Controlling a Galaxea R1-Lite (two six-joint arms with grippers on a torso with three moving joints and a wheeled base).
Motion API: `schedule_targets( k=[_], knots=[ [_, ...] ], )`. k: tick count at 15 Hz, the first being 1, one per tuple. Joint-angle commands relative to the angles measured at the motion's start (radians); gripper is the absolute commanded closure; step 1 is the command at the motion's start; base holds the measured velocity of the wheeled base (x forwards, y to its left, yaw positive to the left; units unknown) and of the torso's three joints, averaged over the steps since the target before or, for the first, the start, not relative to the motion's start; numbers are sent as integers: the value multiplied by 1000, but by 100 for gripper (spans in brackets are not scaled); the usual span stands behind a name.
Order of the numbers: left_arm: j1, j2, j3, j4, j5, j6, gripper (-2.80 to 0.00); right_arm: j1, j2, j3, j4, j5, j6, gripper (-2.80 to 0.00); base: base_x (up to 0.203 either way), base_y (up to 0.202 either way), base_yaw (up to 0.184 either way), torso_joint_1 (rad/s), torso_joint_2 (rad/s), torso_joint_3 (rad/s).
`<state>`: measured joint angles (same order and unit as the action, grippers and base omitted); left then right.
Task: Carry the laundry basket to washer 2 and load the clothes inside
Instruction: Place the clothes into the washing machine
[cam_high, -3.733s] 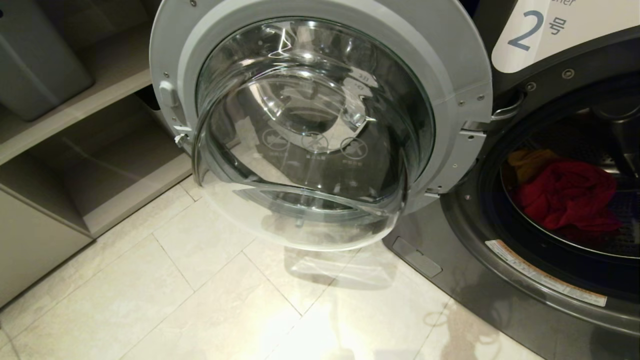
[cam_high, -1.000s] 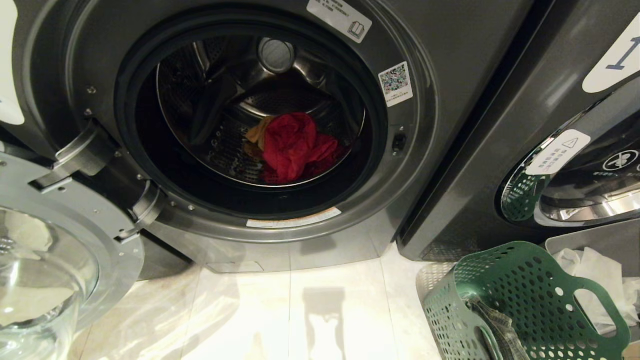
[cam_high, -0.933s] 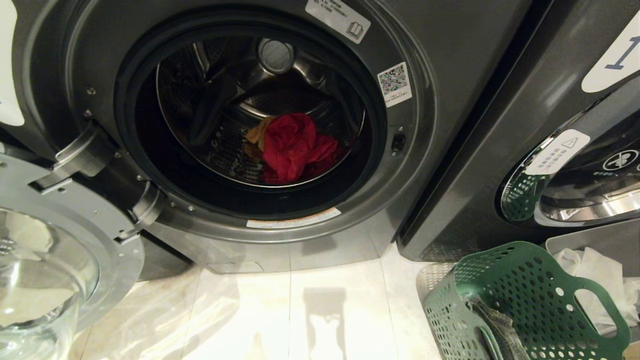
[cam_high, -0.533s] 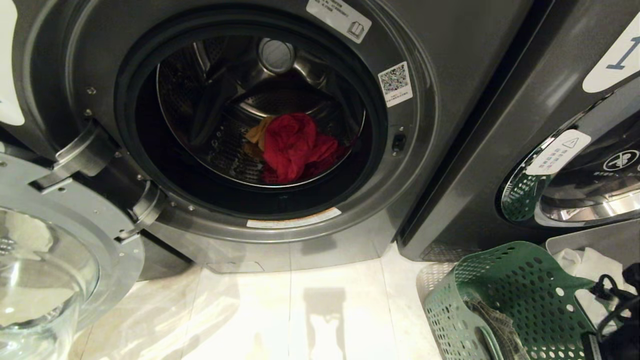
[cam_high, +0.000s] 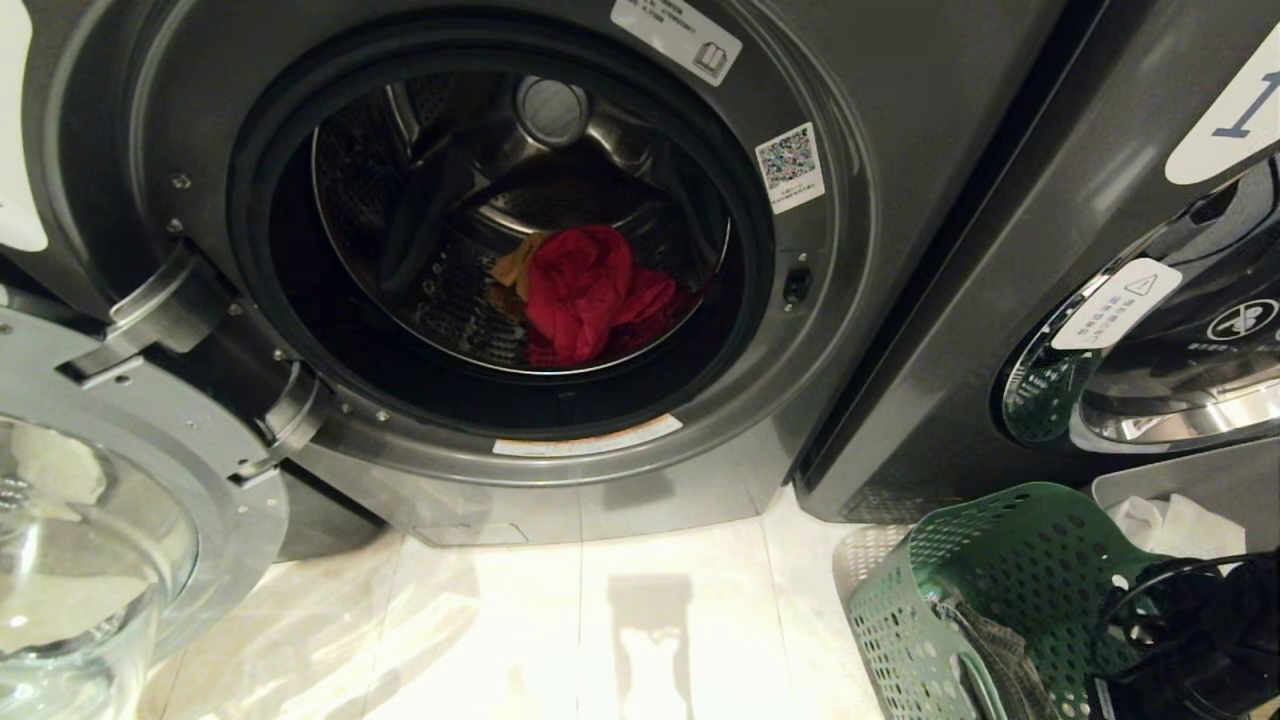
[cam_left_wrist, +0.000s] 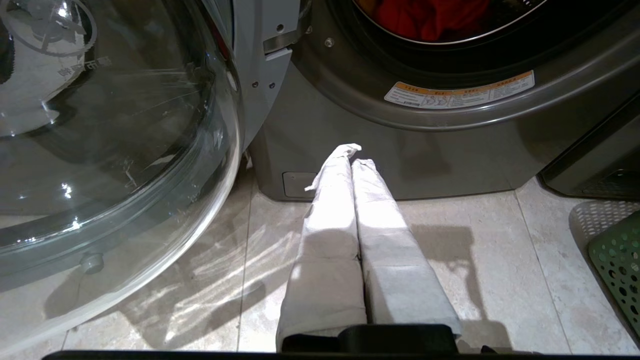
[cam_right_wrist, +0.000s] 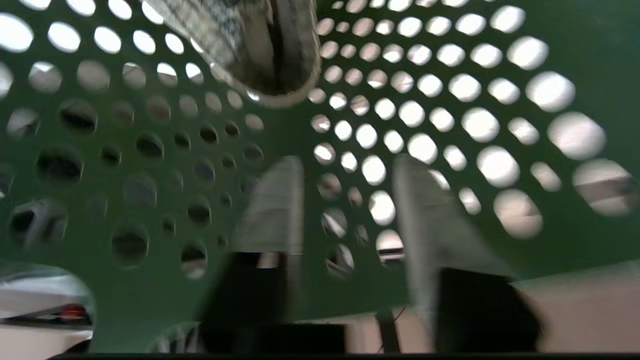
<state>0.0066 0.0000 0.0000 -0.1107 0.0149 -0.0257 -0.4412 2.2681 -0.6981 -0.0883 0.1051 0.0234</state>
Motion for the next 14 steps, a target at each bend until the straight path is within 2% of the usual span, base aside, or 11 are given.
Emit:
schedule_targets(
  k=[1,4,7,14],
  knots=[
    [1,0,40,-1,0,0,0,-20,156,-85,0,34,-15,-280,0,0,0,0,0,0],
    [0,0,40,-1,0,0,0,-47,226,-184,-1,153,-56,-280,0,0,0,0,0,0],
    [0,2,40,-1,0,0,0,-47,271,-212,-18,189,-70,-280,0,0,0,0,0,0],
    [0,0,40,-1,0,0,0,51,420,-158,-505,183,-89,-280,0,0,0,0,0,0]
  ],
)
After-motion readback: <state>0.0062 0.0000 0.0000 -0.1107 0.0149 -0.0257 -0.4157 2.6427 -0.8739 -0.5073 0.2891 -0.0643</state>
